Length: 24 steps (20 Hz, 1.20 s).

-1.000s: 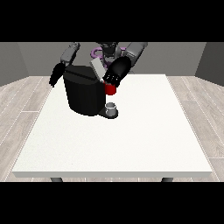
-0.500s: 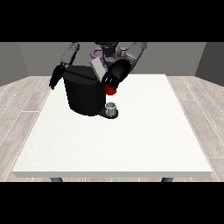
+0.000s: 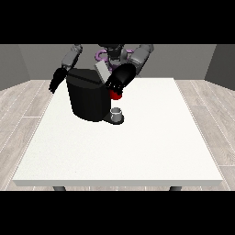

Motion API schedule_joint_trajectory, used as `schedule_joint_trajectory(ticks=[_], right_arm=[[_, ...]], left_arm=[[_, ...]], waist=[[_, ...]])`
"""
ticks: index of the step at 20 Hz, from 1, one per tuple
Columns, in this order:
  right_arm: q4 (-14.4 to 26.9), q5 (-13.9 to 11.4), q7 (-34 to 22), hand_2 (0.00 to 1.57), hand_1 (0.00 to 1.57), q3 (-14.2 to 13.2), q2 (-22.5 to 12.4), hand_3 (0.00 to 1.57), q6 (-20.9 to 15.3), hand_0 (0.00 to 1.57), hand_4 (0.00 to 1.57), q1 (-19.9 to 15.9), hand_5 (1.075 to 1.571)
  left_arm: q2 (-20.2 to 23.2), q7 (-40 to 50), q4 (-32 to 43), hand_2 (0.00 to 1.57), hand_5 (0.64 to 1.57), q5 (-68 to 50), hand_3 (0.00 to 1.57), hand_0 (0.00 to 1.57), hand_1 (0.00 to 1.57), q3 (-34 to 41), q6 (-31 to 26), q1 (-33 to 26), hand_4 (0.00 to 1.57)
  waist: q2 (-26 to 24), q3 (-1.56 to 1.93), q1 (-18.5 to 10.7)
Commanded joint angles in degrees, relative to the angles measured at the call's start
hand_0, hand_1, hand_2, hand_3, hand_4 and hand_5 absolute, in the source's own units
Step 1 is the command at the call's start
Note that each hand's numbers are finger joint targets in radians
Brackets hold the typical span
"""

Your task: Insert the coffee pod into the coffee machine and close the lid

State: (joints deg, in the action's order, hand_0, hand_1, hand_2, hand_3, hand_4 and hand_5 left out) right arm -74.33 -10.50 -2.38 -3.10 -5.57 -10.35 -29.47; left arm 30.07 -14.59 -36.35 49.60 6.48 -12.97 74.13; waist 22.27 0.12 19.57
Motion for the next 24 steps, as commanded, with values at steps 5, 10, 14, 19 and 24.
schedule_joint_trajectory(ticks=[5,10,14,19,24], right_arm=[[0.39,-1.50,2.52,0.00,0.00,0.96,1.48,0.00,-2.04,0.00,0.20,1.59,1.571],[0.43,-0.39,-0.01,0.00,0.00,-0.44,-0.50,0.00,-0.30,0.00,0.00,-0.38,1.571],[1.24,-0.79,1.11,0.00,0.00,0.34,1.70,0.00,-1.86,0.00,0.15,2.34,1.571],[3.61,0.69,3.90,0.00,0.00,-1.58,1.90,0.00,-2.28,0.00,0.00,4.56,1.571],[6.60,0.89,5.65,0.00,0.00,-0.84,1.81,0.00,-0.17,0.00,0.00,12.07,1.571]], left_arm=[[1.94,-2.59,0.52,0.78,1.571,2.92,0.60,0.51,0.51,-1.56,1.84,0.10,0.00],[2.07,-2.29,1.35,0.59,1.571,3.43,0.46,0.00,0.00,-1.04,3.07,-0.18,0.00],[0.63,-3.37,1.19,0.53,1.571,3.46,0.45,0.00,0.00,-1.48,3.35,-1.96,0.00],[-0.13,-2.35,0.97,0.30,1.571,3.45,0.20,0.00,0.00,-1.87,1.01,-2.83,0.00],[-7.85,2.63,0.80,0.00,1.571,1.87,0.05,0.00,0.00,-2.05,0.15,-9.06,0.00]], waist=[[1.41,-0.09,-0.40],[0.93,-0.10,-0.47],[-1.10,-0.10,-1.98],[-4.23,-0.07,-4.36],[-13.42,-0.06,-7.53]])
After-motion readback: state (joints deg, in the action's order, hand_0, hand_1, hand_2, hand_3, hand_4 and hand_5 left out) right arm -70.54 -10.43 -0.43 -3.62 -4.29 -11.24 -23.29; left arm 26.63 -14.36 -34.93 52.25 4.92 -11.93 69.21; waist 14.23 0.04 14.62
